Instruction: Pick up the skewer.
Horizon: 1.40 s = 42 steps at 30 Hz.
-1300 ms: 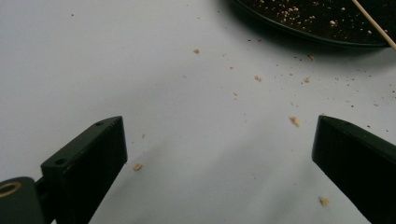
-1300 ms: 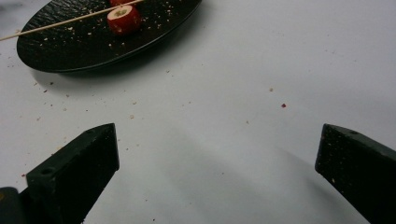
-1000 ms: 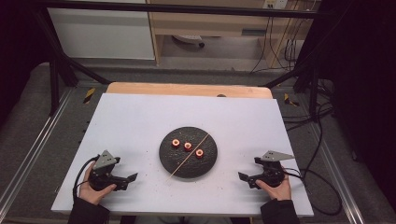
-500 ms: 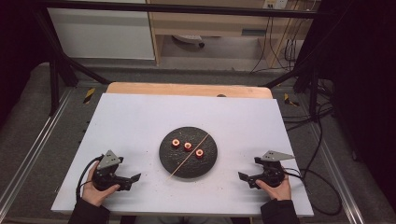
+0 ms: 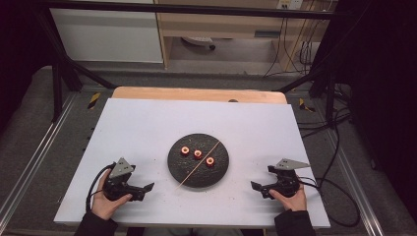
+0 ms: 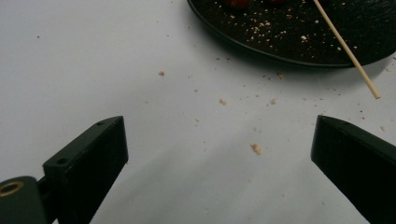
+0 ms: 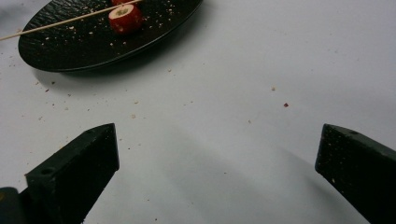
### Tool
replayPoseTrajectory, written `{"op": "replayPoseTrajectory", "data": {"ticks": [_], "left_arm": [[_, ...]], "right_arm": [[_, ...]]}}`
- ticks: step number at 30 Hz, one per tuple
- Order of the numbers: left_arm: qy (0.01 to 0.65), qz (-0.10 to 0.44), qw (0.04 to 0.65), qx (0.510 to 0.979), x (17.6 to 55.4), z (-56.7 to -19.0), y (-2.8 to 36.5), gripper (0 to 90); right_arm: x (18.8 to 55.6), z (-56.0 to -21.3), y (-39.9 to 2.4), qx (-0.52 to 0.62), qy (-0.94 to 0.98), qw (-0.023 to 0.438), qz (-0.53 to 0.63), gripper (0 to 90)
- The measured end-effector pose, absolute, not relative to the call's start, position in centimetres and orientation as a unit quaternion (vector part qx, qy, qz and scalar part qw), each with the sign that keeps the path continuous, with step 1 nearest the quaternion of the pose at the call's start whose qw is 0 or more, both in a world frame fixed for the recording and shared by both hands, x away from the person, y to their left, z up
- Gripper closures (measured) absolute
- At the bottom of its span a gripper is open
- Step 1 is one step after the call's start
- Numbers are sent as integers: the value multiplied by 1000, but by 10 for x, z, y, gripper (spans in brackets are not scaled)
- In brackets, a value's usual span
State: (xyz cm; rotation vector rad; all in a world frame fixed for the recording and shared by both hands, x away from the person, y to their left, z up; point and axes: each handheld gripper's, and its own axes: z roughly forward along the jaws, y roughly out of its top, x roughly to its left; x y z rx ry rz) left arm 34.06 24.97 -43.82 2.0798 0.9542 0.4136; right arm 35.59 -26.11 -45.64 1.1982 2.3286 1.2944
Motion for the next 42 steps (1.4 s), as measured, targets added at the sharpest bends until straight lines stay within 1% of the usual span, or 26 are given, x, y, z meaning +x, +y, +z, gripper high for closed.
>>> {"op": "replayPoseTrajectory", "data": {"ticks": [16,28,42], "left_arm": [[363,161,382,835,345,-422,216,40],[351,154,368,847,354,-412,184,43],[341,141,342,864,369,-406,143,76]], "right_arm": [[356,-457,-260,407,794,111,438,6],[356,-457,-260,409,794,108,437,6],[356,-457,-260,409,796,106,434,6]]}}
